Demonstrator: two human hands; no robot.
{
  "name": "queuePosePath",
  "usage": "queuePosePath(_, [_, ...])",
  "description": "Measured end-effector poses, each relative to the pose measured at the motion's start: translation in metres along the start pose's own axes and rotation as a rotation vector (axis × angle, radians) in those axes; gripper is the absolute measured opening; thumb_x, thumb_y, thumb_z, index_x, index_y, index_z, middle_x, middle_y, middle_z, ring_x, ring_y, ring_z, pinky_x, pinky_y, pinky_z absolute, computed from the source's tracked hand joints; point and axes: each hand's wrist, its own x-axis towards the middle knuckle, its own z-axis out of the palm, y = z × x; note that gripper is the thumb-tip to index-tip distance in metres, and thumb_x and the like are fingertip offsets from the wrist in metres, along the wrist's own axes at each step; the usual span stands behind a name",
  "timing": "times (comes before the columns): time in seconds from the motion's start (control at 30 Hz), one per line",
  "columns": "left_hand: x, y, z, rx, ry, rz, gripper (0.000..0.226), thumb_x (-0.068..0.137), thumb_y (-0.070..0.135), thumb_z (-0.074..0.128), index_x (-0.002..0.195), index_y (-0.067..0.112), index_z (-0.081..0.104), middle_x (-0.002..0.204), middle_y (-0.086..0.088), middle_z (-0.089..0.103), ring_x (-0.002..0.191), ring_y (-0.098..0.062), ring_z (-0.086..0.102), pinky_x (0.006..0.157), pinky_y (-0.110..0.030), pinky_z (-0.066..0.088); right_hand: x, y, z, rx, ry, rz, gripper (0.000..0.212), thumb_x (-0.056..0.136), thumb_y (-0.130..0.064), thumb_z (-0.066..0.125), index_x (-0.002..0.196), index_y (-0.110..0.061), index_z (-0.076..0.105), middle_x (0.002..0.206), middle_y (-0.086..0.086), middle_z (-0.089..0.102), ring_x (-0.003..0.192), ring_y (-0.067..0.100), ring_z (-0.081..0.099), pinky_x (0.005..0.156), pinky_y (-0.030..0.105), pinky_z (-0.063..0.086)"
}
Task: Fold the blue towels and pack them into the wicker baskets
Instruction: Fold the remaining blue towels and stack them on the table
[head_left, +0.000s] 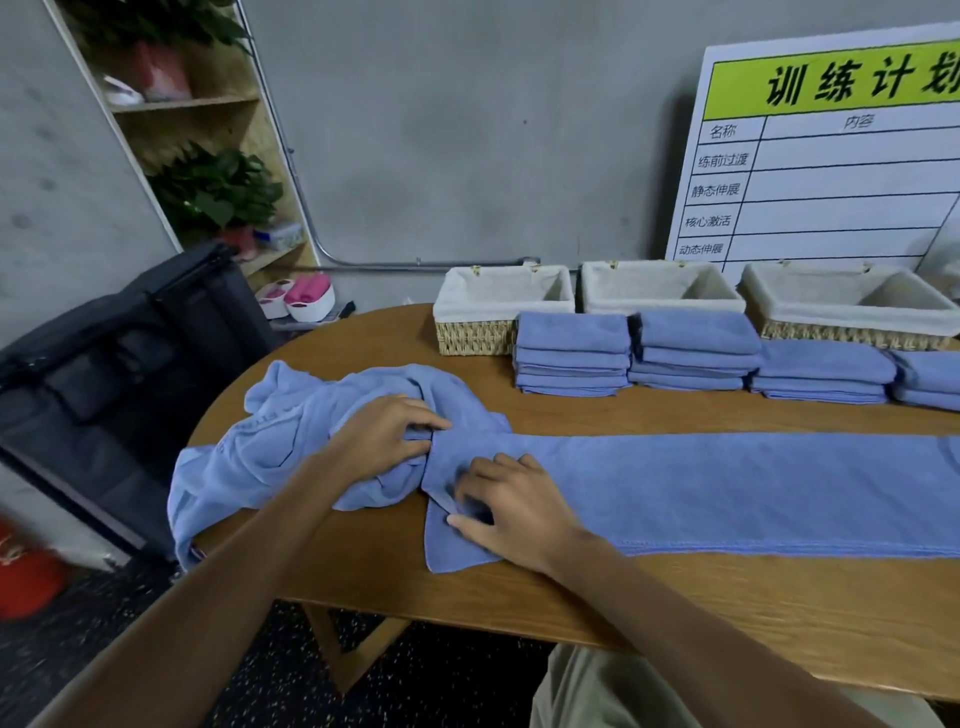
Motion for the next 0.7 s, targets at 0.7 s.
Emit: queuePosePath(0.7, [-0.009, -0.008, -0.001, 0.1, 0.297, 0.105, 0.025, 0.087, 0.035, 0.055, 0.09, 0.025, 0.078, 0.086, 0.012, 0.072, 0.085, -0.006, 0.059, 0.075, -0.034, 0.049, -0.001, -0.006, -0.019, -0.103, 0.12, -0.39, 0.011, 0.097, -0.021, 0.06, 0.087, -0.018, 0.063, 0.081, -0.005, 0.061, 0.068, 0.015, 0.054, 0.07, 0.029, 0.038])
